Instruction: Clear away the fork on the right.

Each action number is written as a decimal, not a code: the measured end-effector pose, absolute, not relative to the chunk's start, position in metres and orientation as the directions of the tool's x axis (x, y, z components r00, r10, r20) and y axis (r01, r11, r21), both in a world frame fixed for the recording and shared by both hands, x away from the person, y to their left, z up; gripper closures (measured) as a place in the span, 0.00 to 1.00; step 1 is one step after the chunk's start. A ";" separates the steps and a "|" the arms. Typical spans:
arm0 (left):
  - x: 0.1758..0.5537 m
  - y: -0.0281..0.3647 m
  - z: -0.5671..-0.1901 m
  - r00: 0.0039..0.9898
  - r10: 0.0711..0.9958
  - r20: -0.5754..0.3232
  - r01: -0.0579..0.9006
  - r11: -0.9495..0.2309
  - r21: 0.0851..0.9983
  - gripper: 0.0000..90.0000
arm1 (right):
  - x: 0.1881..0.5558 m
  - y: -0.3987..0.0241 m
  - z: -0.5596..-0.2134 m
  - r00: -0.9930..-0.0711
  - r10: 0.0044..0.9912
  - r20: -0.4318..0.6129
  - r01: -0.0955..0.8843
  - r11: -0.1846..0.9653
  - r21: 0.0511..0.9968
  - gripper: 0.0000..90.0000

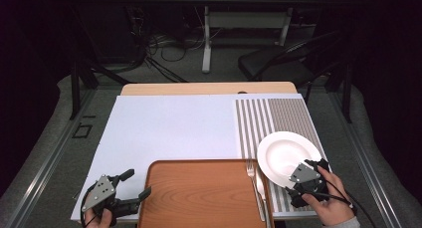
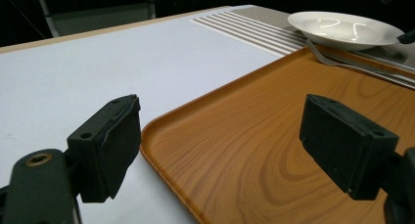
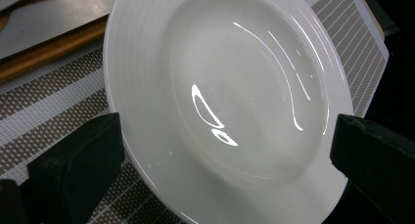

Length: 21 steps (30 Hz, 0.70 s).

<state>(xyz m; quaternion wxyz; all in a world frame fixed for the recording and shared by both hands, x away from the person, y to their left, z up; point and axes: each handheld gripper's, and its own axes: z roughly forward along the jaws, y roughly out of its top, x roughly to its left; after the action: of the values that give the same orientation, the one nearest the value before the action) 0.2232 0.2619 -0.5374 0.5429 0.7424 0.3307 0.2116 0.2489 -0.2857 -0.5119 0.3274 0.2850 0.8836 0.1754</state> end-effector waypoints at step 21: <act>0.223 0.262 -0.537 0.692 0.720 -0.044 0.261 -0.193 0.946 0.18 | 0.256 -0.293 -0.535 -0.612 0.601 -0.514 0.412 0.797 0.442 0.00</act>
<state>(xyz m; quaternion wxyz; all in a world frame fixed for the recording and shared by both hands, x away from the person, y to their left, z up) 0.2232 0.2621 -0.5374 0.5427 0.7427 0.3303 0.2117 0.2561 -0.2927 -0.5352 0.3356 0.2857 0.8864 0.1413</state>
